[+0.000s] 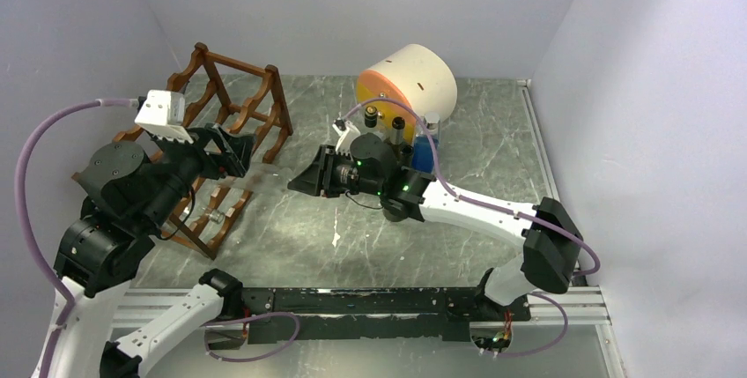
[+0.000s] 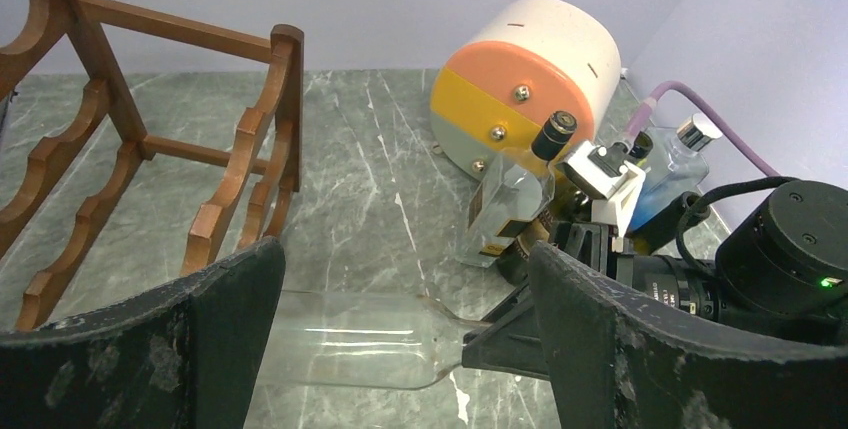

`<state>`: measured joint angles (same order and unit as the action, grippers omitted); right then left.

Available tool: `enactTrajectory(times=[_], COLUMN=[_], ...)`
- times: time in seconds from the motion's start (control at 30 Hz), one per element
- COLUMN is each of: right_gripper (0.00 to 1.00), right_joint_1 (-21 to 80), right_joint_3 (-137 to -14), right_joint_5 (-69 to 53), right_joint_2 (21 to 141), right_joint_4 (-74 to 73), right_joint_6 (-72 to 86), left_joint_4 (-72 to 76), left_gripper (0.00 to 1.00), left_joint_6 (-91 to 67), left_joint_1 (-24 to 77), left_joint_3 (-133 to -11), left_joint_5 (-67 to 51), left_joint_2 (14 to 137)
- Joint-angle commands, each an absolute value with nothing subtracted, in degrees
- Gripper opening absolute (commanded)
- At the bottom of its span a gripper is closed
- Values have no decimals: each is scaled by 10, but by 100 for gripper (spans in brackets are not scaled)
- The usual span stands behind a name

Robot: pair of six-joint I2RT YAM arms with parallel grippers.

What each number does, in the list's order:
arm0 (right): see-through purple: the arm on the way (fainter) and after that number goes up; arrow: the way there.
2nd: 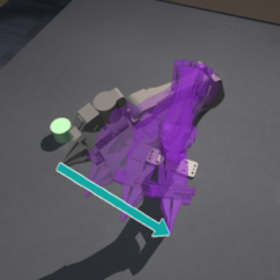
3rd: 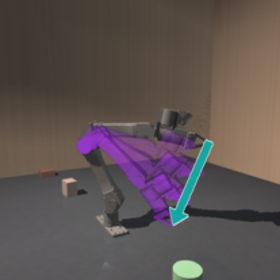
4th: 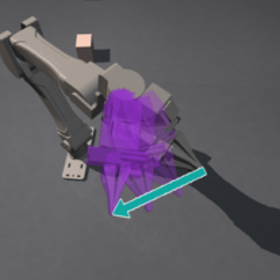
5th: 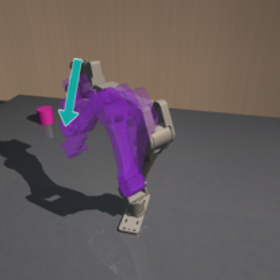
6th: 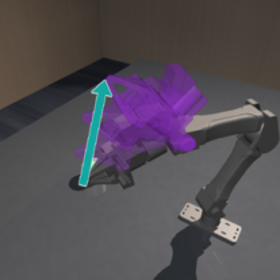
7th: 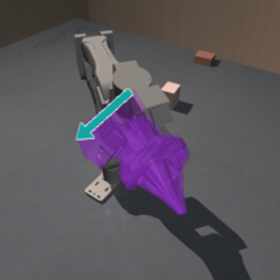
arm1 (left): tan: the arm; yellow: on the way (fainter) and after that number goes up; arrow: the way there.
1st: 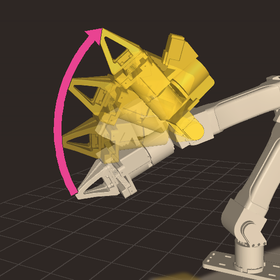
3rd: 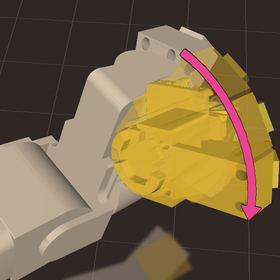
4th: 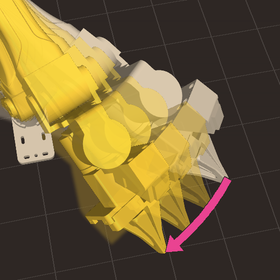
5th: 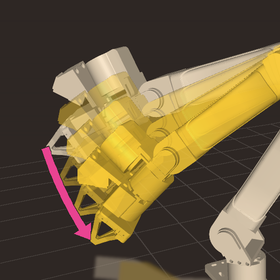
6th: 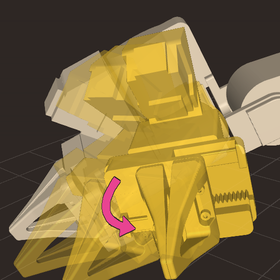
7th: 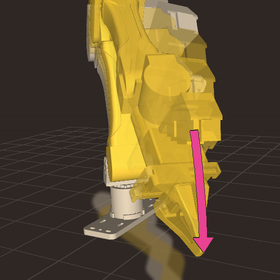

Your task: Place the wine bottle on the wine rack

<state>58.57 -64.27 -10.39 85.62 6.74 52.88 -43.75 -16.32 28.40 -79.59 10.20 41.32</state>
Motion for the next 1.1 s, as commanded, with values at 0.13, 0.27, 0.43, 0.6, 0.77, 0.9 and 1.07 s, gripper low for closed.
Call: enactTrajectory(times=[0.13, 0.27, 0.43, 0.6, 0.77, 0.9, 1.07], right_gripper=[0, 0, 0, 0, 0, 0, 0], right_joint_1=[591, 599, 611, 615, 616, 620, 623], right_joint_3=[-645, -647, -673, -689, -714, -741, -779], right_joint_5=[-99, -90, -83, -76, -74, -64, -50], right_joint_2=[870, 907, 971, 1030, 1088, 1126, 1154], right_joint_4=[222, 276, 359, 466, 528, 539, 527], right_joint_6=[558, 566, 570, 584, 607, 614, 602], left_joint_4=[-451, -454, -467, -477, -483, -466, -463], left_gripper=[95, 95, 95, 95, 95, 95, 95], left_joint_6=[-161, -161, -164, -168, -170, -167, -164], left_joint_1=[287, 287, 287, 287, 287, 287, 287], left_joint_3=[-809, -814, -830, -845, -855, -852, -854], left_joint_5=[80, 72, 68, 58, 45, 29, 26], left_joint_2=[421, 427, 437, 443, 448, 442, 434])
